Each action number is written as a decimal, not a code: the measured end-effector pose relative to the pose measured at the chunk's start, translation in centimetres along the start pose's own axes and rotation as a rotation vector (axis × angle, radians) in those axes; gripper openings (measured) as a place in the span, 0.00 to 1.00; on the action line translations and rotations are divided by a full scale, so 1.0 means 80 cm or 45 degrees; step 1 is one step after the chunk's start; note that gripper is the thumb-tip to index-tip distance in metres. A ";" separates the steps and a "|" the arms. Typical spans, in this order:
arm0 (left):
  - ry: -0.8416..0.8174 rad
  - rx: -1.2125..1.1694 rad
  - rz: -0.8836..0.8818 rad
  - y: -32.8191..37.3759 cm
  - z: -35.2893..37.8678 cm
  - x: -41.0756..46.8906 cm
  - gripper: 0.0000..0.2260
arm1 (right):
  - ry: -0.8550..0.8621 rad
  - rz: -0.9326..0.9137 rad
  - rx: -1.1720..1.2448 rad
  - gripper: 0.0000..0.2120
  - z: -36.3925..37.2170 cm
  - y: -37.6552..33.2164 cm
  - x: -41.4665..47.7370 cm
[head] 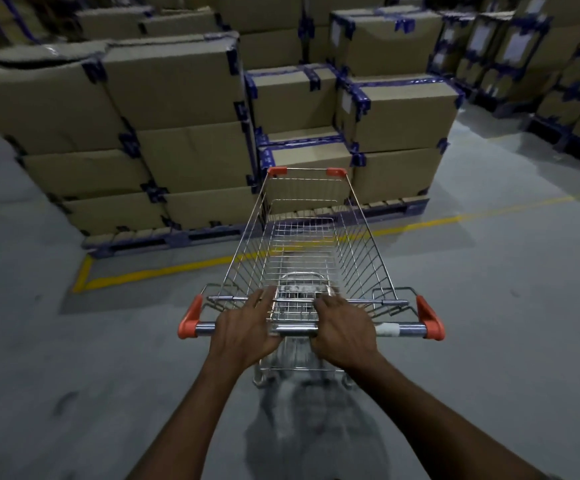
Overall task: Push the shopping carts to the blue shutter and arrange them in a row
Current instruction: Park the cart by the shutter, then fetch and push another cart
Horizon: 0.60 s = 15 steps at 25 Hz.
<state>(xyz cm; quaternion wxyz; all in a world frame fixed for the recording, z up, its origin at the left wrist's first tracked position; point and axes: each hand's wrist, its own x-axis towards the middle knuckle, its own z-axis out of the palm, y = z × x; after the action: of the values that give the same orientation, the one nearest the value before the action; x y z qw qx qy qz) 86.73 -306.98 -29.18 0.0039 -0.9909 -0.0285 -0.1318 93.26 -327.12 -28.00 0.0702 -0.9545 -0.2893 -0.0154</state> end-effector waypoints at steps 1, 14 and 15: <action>-0.057 0.037 -0.035 -0.012 -0.004 -0.010 0.38 | -0.015 -0.012 0.022 0.28 -0.001 -0.016 0.003; 0.009 0.104 -0.351 -0.156 -0.034 -0.160 0.15 | -0.062 -0.284 -0.100 0.12 0.026 -0.210 0.014; 0.013 0.113 -0.374 -0.168 -0.035 -0.170 0.15 | -0.053 -0.321 -0.113 0.11 0.027 -0.225 0.017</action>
<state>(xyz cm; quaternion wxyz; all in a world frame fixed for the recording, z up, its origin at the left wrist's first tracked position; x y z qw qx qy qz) 72.11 -294.37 -30.00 0.0286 -0.9742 -0.1791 -0.1347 84.38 -311.29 -27.80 0.0194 -0.9128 -0.4076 -0.0169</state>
